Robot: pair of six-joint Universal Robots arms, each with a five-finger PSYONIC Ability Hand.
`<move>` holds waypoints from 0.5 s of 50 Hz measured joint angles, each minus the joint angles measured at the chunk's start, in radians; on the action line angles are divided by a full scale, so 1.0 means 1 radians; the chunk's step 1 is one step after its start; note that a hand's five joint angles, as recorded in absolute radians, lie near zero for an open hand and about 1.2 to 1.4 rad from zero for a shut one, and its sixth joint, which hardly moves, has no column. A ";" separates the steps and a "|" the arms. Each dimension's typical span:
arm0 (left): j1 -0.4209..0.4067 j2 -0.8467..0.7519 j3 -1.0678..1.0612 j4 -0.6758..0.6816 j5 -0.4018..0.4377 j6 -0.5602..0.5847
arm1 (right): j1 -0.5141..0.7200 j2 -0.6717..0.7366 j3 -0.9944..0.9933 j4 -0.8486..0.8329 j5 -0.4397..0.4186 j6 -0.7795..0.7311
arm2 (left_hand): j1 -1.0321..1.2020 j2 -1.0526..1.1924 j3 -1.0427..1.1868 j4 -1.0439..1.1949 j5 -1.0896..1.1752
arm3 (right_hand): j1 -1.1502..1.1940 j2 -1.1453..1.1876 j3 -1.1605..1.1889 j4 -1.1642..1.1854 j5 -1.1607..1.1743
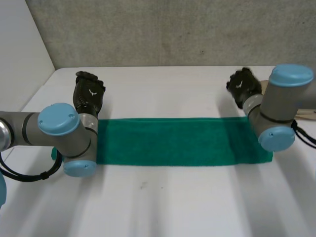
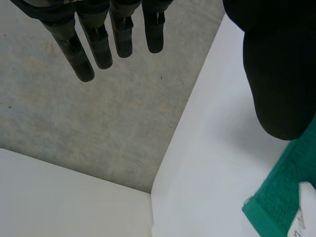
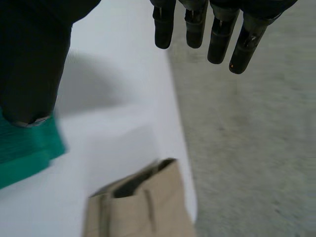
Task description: Fold the laundry.
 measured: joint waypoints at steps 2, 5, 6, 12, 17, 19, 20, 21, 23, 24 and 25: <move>-0.004 0.014 -0.013 0.006 -0.001 0.000 | -0.003 -0.034 0.006 -0.016 0.004 0.055 | 0.000 0.000 0.000 0.000 0.000 | 0.000 0.000 0.000 0.000 0.000; -0.006 0.040 -0.037 0.006 -0.002 -0.002 | -0.007 -0.077 0.017 -0.022 0.003 0.131 | 0.000 0.000 0.000 0.000 0.000 | 0.000 0.000 0.000 0.000 0.000; -0.006 0.060 -0.056 0.005 -0.002 -0.004 | -0.013 -0.106 0.030 -0.020 0.000 0.185 | 0.000 0.000 0.000 0.000 0.000 | 0.000 0.000 0.000 0.000 0.000; -0.003 0.153 -0.149 -0.001 0.001 -0.019 | -0.056 -0.227 0.117 0.045 -0.035 0.360 | 0.000 0.000 0.000 0.000 0.000 | 0.000 0.000 0.000 0.000 0.000; -0.006 0.262 -0.263 -0.005 0.006 -0.087 | -0.127 -0.356 0.261 0.208 -0.109 0.456 | 0.000 0.000 0.000 0.000 0.000 | 0.000 0.000 0.000 0.000 0.000; -0.010 0.302 -0.303 -0.007 0.010 -0.135 | -0.156 -0.393 0.326 0.268 -0.141 0.477 | 0.000 -0.002 0.000 0.000 0.000 | 0.000 0.000 0.000 0.000 0.000; -0.012 0.328 -0.327 -0.010 0.014 -0.173 | -0.177 -0.416 0.379 0.302 -0.168 0.489 | 0.000 -0.002 0.000 0.000 0.000 | 0.000 0.000 0.000 0.000 0.000; -0.014 0.344 -0.343 -0.012 0.019 -0.202 | -0.189 -0.427 0.411 0.316 -0.185 0.494 | 0.000 -0.002 0.000 0.000 0.000 | 0.000 0.000 0.000 0.000 0.000; -0.016 0.366 -0.362 -0.019 0.029 -0.247 | -0.207 -0.440 0.458 0.326 -0.210 0.499 | 0.000 -0.002 0.000 0.000 0.000 | 0.000 0.000 0.000 0.000 0.000; -0.017 0.385 -0.378 -0.029 0.040 -0.291 | -0.219 -0.447 0.493 0.324 -0.229 0.502 | 0.000 -0.002 0.000 0.000 0.000 | 0.000 0.001 0.003 0.000 0.000; -0.018 0.393 -0.384 -0.034 0.046 -0.311 | -0.240 -0.457 0.555 0.309 -0.263 0.504 | 0.000 -0.002 0.000 0.000 0.000 | 0.001 0.002 0.004 0.002 0.001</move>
